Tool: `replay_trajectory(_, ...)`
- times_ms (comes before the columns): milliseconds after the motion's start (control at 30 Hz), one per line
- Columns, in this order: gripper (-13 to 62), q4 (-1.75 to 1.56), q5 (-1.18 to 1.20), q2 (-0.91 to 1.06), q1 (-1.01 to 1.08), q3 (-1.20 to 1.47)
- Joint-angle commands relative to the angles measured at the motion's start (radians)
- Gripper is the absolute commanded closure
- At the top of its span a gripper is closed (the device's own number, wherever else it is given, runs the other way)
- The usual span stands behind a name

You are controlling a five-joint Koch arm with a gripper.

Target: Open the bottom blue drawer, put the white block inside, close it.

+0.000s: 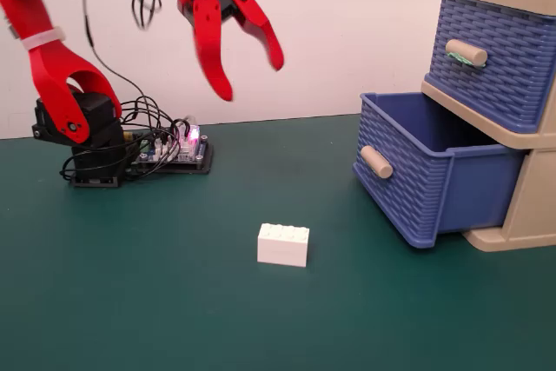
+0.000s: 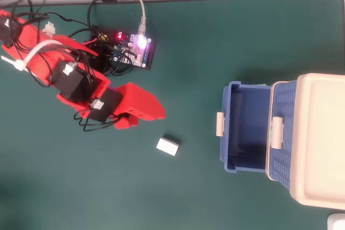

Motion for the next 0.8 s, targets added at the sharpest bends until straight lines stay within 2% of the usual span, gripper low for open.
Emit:
replay_trajectory(0,15.6,0.149,-0.38,-0.058,0.061,-0.092)
replay_trajectory(67,15.7,0.178,-0.624,-0.115,0.137,-0.129)
replay_trajectory(167,15.7,0.172,-0.815,-0.213,0.221,-0.153)
replay_trajectory(467,15.7,0.17,-0.83,-0.554,0.219,-0.344)
replay_trajectory(767,15.6,0.083,-0.828,-0.713,0.196,-0.345)
